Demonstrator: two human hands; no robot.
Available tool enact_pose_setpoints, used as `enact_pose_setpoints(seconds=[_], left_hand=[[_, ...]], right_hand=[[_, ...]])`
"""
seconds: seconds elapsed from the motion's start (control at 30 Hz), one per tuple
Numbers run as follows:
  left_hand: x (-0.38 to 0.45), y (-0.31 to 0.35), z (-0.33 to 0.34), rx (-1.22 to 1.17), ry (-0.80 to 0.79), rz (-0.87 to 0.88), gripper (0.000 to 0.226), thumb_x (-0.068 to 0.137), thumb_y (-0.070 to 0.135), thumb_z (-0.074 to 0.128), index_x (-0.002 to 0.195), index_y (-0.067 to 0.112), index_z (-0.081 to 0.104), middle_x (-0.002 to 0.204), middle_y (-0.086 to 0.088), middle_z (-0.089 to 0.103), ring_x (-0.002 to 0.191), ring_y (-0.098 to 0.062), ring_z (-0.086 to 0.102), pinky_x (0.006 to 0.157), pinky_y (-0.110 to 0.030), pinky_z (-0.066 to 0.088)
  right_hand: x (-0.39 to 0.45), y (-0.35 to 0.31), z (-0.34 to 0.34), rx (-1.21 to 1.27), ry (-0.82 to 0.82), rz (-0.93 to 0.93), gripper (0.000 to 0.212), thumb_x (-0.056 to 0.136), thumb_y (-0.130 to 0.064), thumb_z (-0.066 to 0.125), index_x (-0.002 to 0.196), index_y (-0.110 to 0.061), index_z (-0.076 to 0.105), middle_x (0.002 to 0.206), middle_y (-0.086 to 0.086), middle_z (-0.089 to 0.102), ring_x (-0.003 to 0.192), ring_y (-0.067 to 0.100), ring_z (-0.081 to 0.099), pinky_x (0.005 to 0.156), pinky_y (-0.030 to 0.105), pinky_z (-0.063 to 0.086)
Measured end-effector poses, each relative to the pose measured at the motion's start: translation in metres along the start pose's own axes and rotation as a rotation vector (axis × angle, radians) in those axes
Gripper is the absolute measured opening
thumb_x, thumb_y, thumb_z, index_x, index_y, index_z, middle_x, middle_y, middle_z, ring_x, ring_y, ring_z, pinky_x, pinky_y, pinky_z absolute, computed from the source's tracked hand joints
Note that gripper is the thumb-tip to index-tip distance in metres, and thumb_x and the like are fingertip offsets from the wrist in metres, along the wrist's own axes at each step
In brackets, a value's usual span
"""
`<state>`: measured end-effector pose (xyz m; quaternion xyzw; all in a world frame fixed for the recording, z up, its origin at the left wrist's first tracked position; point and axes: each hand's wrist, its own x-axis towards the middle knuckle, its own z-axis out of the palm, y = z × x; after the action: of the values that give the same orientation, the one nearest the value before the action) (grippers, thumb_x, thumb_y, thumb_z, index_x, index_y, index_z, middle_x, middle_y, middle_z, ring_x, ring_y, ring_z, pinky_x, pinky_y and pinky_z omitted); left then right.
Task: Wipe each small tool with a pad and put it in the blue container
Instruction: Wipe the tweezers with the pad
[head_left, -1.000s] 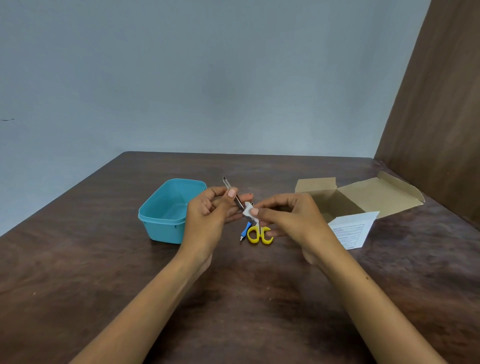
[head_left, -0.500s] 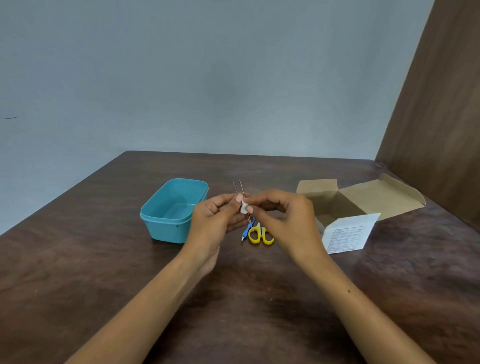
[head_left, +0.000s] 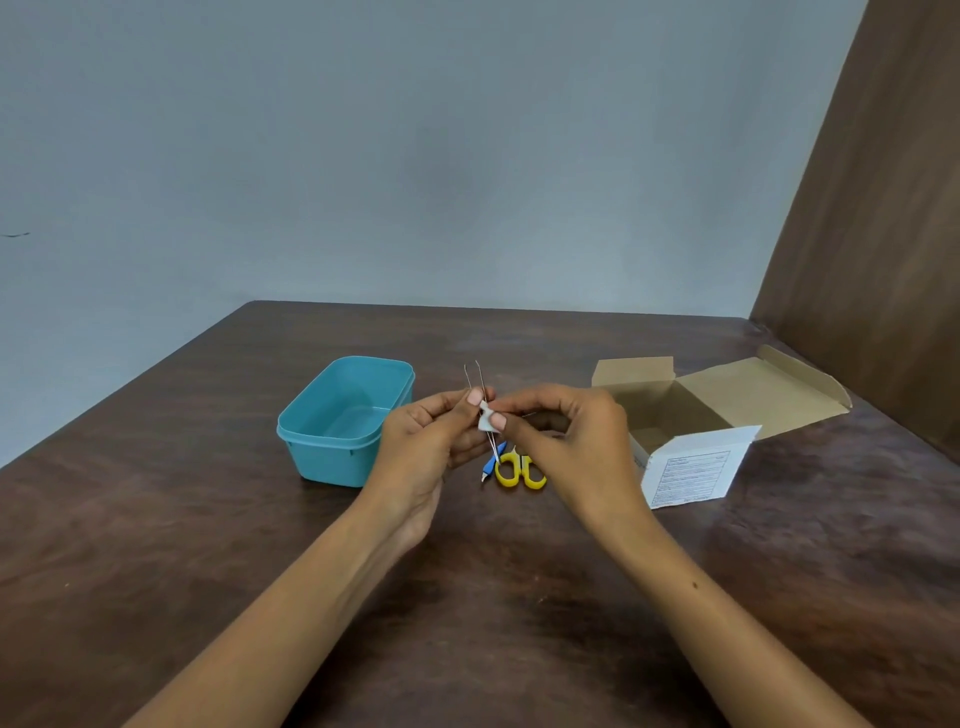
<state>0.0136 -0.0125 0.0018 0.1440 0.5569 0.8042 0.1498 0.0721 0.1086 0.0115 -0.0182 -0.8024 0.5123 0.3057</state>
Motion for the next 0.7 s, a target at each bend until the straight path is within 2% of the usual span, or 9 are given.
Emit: enact_pose_setpoints(seconds=[0.13, 0.23, 0.33, 0.4, 0.5, 0.6, 0.7], left_hand=[[-0.0004, 0.0035, 0.0000, -0.051, -0.020, -0.037, 0.014, 0.091, 0.012, 0.055, 0.094, 0.007, 0.068, 0.079, -0.005, 0.076, 0.071, -0.011, 0.072, 0.066, -0.021, 0.058], [-0.0005, 0.0030, 0.0017, -0.034, -0.036, -0.046, 0.016, 0.091, 0.013, 0.056, 0.098, 0.006, 0.068, 0.081, -0.007, 0.075, 0.073, -0.014, 0.073, 0.071, -0.024, 0.059], [-0.0013, 0.0016, 0.0028, -0.048, -0.053, -0.069, 0.019, 0.090, 0.012, 0.056, 0.100, 0.001, 0.068, 0.080, -0.008, 0.074, 0.069, -0.014, 0.071, 0.064, -0.022, 0.058], [-0.0023, 0.0023, 0.0031, -0.059, -0.058, -0.079, 0.018, 0.090, 0.011, 0.057, 0.098, 0.001, 0.068, 0.079, -0.009, 0.072, 0.067, -0.014, 0.069, 0.061, -0.021, 0.057], [-0.0036, 0.0047, 0.0028, -0.077, -0.057, -0.084, 0.015, 0.090, 0.011, 0.055, 0.092, 0.002, 0.068, 0.069, -0.006, 0.071, 0.060, -0.011, 0.067, 0.057, -0.020, 0.056], [-0.0017, 0.0065, 0.0000, -0.085, -0.043, -0.084, 0.015, 0.091, 0.012, 0.054, 0.095, 0.003, 0.066, 0.069, -0.004, 0.074, 0.060, -0.010, 0.070, 0.059, -0.021, 0.057], [-0.0013, 0.0056, -0.0009, -0.052, -0.068, -0.101, 0.016, 0.091, 0.012, 0.055, 0.096, 0.002, 0.066, 0.070, -0.005, 0.074, 0.062, -0.011, 0.070, 0.066, -0.024, 0.059]], right_hand=[[0.0035, 0.0014, -0.0057, 0.027, -0.100, 0.061, 0.011, 0.074, -0.003, 0.076, 0.083, -0.009, 0.076, 0.080, -0.002, 0.073, 0.075, 0.007, 0.069, 0.069, 0.017, 0.054], [0.0023, 0.0030, -0.0039, -0.090, 0.026, -0.027, 0.008, 0.076, -0.008, 0.075, 0.080, -0.015, 0.075, 0.073, -0.011, 0.071, 0.070, 0.004, 0.067, 0.065, 0.014, 0.052], [-0.0005, 0.0062, 0.0012, -0.322, 0.147, -0.210, 0.006, 0.077, -0.016, 0.075, 0.081, -0.021, 0.073, 0.074, -0.010, 0.068, 0.064, 0.006, 0.061, 0.060, 0.023, 0.051], [-0.0003, 0.0087, 0.0019, -0.357, 0.162, -0.274, 0.006, 0.078, -0.016, 0.074, 0.082, -0.021, 0.072, 0.077, -0.010, 0.067, 0.063, 0.005, 0.058, 0.058, 0.025, 0.050], [0.0014, 0.0090, 0.0007, -0.355, 0.081, -0.287, 0.009, 0.076, -0.014, 0.075, 0.081, -0.021, 0.073, 0.075, -0.011, 0.064, 0.061, 0.004, 0.058, 0.058, 0.024, 0.048], [0.0015, 0.0076, -0.0014, -0.369, -0.039, -0.244, 0.010, 0.074, -0.014, 0.076, 0.080, -0.022, 0.074, 0.076, -0.009, 0.068, 0.062, 0.005, 0.060, 0.061, 0.030, 0.052], [0.0016, 0.0086, -0.0004, -0.356, 0.013, -0.266, 0.008, 0.075, -0.014, 0.075, 0.079, -0.021, 0.074, 0.075, -0.006, 0.069, 0.063, 0.008, 0.061, 0.062, 0.035, 0.053]])
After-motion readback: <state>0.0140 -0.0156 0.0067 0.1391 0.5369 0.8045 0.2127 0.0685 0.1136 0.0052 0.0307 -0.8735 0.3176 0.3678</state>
